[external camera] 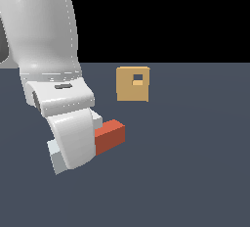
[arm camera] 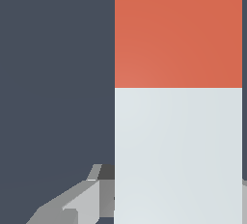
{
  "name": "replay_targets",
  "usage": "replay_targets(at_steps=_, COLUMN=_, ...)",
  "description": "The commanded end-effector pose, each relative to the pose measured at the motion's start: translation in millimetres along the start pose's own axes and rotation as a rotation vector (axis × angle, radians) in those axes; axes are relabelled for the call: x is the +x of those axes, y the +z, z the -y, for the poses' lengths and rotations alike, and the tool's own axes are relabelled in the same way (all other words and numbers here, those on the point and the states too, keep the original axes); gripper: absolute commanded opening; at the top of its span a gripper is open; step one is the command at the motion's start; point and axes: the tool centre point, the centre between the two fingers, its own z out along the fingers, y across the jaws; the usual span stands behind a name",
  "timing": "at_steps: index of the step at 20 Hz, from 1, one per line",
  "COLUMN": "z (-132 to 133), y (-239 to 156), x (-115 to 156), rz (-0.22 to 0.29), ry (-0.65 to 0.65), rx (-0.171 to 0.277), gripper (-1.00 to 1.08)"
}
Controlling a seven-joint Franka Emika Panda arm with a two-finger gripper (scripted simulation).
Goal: Insert the peg into the horizontal hole in a box.
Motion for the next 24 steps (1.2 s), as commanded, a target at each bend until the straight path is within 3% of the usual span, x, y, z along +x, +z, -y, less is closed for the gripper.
replay_targets(at_steps=1, z=0, y=1, x=0, rz=0.000, ry=0.000, rx=0.000, gripper=-1.00)
replay_targets(at_steps=13, z=-1, y=-3, x=11, rz=0.000, ry=-0.028, rx=-0.001, gripper=-1.00)
replay_targets(at_steps=18, z=-1, y=-10, x=37, rz=0.001, ry=-0.094, rx=-0.002, gripper=-1.00)
replay_targets(at_steps=24, z=4, y=-25, x=88, rz=0.003, ry=-0.222, rx=-0.003, gripper=-1.00)
